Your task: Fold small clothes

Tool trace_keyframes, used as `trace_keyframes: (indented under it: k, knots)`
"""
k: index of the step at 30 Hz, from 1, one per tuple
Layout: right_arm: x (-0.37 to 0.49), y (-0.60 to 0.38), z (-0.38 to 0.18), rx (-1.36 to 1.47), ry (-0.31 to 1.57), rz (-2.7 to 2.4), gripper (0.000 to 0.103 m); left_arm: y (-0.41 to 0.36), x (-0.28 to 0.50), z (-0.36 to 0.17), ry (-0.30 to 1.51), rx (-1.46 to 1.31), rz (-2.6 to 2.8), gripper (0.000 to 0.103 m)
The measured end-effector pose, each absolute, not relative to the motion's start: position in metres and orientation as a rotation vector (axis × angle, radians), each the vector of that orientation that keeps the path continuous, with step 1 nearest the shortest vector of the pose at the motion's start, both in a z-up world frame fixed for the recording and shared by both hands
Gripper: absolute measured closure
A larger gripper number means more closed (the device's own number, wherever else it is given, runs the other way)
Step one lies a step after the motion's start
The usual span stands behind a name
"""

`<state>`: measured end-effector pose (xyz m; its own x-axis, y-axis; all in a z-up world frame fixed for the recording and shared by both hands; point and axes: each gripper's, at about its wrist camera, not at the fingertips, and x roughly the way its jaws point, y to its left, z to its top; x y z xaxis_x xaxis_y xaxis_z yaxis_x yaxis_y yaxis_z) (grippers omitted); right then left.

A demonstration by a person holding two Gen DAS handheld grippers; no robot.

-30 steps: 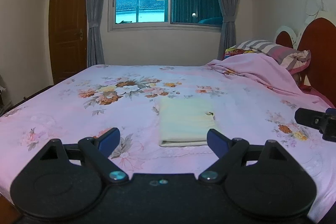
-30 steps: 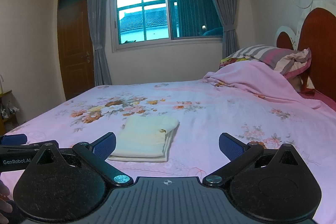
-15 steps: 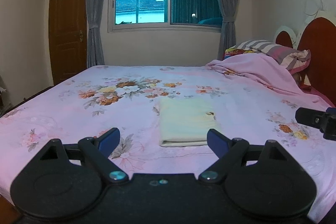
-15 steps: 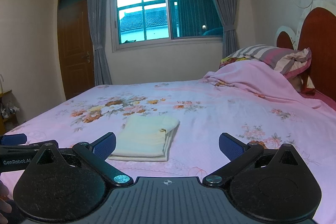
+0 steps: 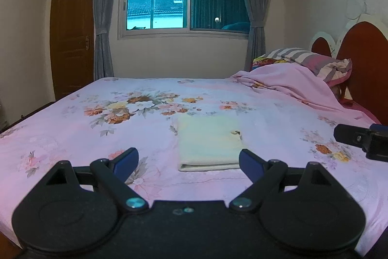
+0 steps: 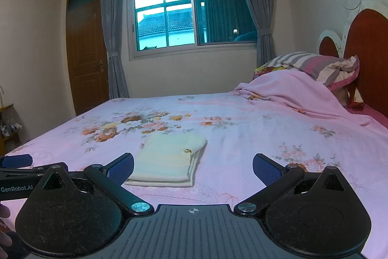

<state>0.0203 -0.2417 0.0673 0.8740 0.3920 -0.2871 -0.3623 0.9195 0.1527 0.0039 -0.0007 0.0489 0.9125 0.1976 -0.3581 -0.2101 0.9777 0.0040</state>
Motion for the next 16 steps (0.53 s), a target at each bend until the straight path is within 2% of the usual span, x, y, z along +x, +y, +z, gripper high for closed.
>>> trace_keyframes:
  k: [16]
  knots:
    - [0.0254, -0.2456, 0.0668, 0.091, 0.333, 0.396, 0.0, 0.0051, -0.0046, 0.0541, 0.291, -0.065, 0.172, 0.013]
